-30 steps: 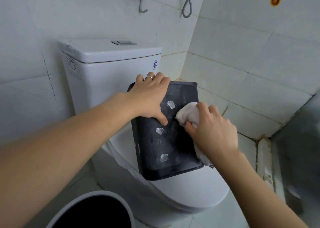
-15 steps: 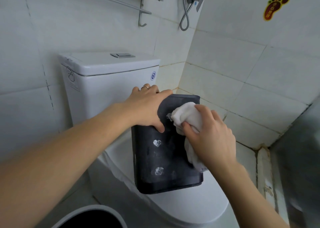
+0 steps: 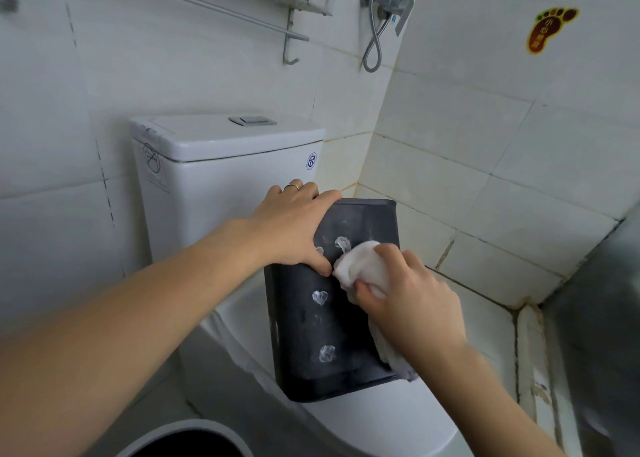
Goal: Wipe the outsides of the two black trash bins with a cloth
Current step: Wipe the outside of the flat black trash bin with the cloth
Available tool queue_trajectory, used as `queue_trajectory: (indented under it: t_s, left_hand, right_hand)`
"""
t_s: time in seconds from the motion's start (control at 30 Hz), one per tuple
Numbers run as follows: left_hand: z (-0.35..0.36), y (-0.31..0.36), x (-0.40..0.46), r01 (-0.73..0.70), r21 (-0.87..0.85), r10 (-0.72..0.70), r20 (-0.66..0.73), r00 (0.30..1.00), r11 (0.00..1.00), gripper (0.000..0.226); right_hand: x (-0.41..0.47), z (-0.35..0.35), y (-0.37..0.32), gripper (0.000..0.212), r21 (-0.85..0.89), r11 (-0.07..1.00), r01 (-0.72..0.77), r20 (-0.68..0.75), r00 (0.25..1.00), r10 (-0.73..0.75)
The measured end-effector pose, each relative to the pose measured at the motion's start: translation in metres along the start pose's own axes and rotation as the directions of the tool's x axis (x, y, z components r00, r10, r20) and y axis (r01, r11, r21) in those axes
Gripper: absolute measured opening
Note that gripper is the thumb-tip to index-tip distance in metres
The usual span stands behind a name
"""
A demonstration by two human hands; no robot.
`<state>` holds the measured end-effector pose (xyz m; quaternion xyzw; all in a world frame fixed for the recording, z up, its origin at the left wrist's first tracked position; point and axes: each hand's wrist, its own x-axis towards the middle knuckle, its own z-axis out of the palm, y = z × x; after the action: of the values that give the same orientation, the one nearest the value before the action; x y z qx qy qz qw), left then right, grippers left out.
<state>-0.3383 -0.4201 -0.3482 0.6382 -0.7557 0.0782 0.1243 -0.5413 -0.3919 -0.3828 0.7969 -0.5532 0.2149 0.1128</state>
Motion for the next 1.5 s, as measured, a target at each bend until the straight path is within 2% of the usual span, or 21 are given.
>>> queue_trajectory:
  t_s: [0.17, 0.33, 0.5, 0.7, 0.77, 0.87, 1.03, 1.2, 1.33, 1.5]
  left_hand:
    - [-0.001, 0.005, 0.001, -0.039, 0.033, 0.04, -0.013, 0.999, 0.999, 0.113]
    - [-0.001, 0.007, -0.002, -0.054, 0.048, 0.055, -0.033, 0.998, 0.997, 0.111]
    - [-0.003, 0.008, -0.003, -0.063, 0.06, 0.066, -0.036, 0.997, 0.996, 0.108]
    - [-0.005, 0.011, -0.005, -0.077, 0.089, 0.08, -0.032, 0.996, 0.993, 0.109]
    - [-0.006, 0.013, -0.005, -0.08, 0.084, 0.082, -0.027, 0.996, 0.993, 0.11]
    - [-0.007, 0.014, -0.006, -0.076, 0.079, 0.079, -0.037, 0.996, 0.994, 0.108]
    - [-0.006, 0.013, -0.006, -0.094, 0.082, 0.098, -0.048, 0.994, 0.992, 0.11]
    - [-0.006, 0.011, -0.006, -0.09, 0.098, 0.094, -0.039, 0.995, 0.991, 0.112]
    - [-0.006, 0.014, -0.006, -0.089, 0.093, 0.092, -0.039, 0.995, 0.992, 0.114]
    - [-0.007, 0.014, -0.007, -0.086, 0.084, 0.09, -0.043, 0.995, 0.993, 0.114]
  right_hand:
    - [0.008, -0.012, -0.003, 0.042, -0.017, 1.0, 0.02, 0.017, 1.0, -0.019]
    - [0.043, -0.019, -0.01, 0.038, 0.023, 0.999, -0.035, -0.096, 0.995, 0.037]
    - [0.027, -0.014, -0.013, 0.035, -0.163, 0.986, 0.023, -0.124, 0.991, -0.044]
    - [0.011, -0.012, -0.009, 0.026, -0.24, 0.966, 0.096, -0.102, 0.987, -0.124]
    - [0.024, -0.022, -0.01, 0.027, -0.206, 0.976, 0.074, -0.079, 0.993, -0.092]
    - [0.045, -0.029, -0.018, 0.03, -0.126, 0.992, 0.027, -0.122, 0.992, -0.043]
    - [0.036, -0.024, -0.016, 0.026, -0.179, 0.984, -0.014, -0.125, 0.992, -0.008]
    - [0.0, -0.009, -0.006, 0.03, -0.192, 0.98, 0.054, -0.065, 0.996, -0.067]
    - [0.009, -0.022, -0.004, 0.024, -0.209, 0.977, 0.051, -0.039, 0.997, -0.06]
    - [0.036, -0.029, -0.013, 0.029, -0.138, 0.99, -0.018, -0.116, 0.993, 0.002]
